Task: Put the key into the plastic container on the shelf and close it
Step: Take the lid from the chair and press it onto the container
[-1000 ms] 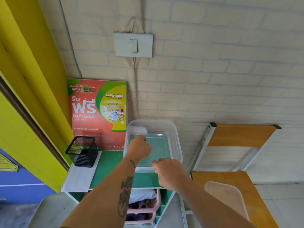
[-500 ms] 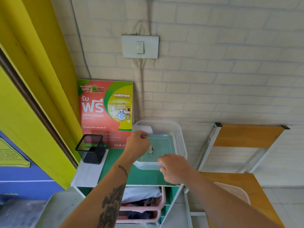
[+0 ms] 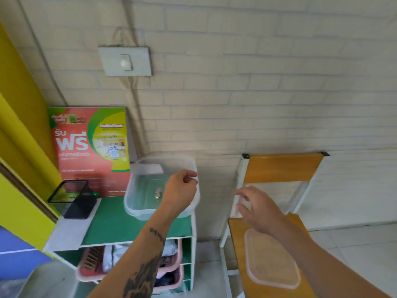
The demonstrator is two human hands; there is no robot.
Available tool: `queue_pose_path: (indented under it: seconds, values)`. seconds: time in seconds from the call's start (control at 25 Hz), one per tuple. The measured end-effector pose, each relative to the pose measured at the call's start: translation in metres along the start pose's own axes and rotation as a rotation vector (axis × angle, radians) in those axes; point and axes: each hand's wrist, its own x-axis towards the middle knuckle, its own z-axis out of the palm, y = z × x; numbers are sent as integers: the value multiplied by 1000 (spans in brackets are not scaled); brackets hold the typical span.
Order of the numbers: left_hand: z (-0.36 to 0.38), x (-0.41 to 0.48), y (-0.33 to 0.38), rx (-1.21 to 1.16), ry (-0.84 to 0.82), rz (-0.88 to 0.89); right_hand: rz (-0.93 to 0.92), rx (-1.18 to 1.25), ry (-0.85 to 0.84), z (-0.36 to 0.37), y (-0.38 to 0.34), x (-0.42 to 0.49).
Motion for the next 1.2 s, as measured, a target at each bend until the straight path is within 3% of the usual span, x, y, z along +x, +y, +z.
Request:
queue_pose_path:
  seconds: [0.32,0.52,0.68,0.88,1.04,1.2]
  values:
    - [164,-45,13,46,-44,-41,263,-29,-135,-13,174,-74]
    - [252,-66,-12,169,-183,-151,419,-56,-275,2,234,-104]
    - [298,-73,-60,491,-306,-152,486,-59,-351,29,266,-111]
    - [339,-65,-154,967,-364,-32,523,-76,-371,90,312,-103]
    - [381,-45,-226,1030,-413,-47,530,-108,-367,151,354,-90]
    - [415,-27,-263,904,-376,-84,555,-105,-358,194,384,-83]
